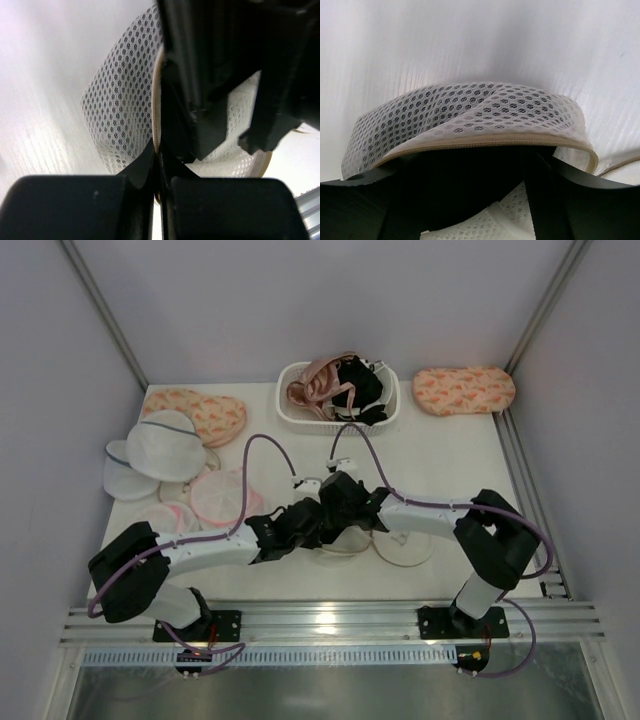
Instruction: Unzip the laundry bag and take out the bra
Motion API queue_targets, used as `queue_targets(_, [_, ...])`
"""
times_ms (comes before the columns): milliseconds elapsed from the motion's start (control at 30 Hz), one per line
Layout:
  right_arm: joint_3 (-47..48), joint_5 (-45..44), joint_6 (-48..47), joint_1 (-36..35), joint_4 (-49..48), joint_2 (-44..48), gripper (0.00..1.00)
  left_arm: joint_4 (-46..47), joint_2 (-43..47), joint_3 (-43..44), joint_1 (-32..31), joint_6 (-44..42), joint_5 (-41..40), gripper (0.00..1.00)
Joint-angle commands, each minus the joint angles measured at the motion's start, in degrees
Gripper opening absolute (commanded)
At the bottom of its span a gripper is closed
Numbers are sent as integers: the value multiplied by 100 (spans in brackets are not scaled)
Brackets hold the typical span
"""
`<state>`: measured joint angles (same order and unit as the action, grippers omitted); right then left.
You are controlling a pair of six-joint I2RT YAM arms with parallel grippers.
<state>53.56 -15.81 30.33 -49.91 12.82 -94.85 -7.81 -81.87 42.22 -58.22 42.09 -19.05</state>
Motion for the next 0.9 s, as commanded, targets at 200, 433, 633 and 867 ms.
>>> queue_targets(200, [41,-388,-27,-115,28,-622,69,377,57,-126,-6,168,50,0])
queue_targets(433, [-100,-150,35,-115,-253,-965,15,491,74,-266,-6,291,103,0])
queue_targets(633, [-293,-97,123,-115,-324,-887,4,518,92,-346,-6,353,77,0])
queue_targets(867, [-1039,1201,-228,-115,-789,746,4,360,241,-328,3,353,-169,0])
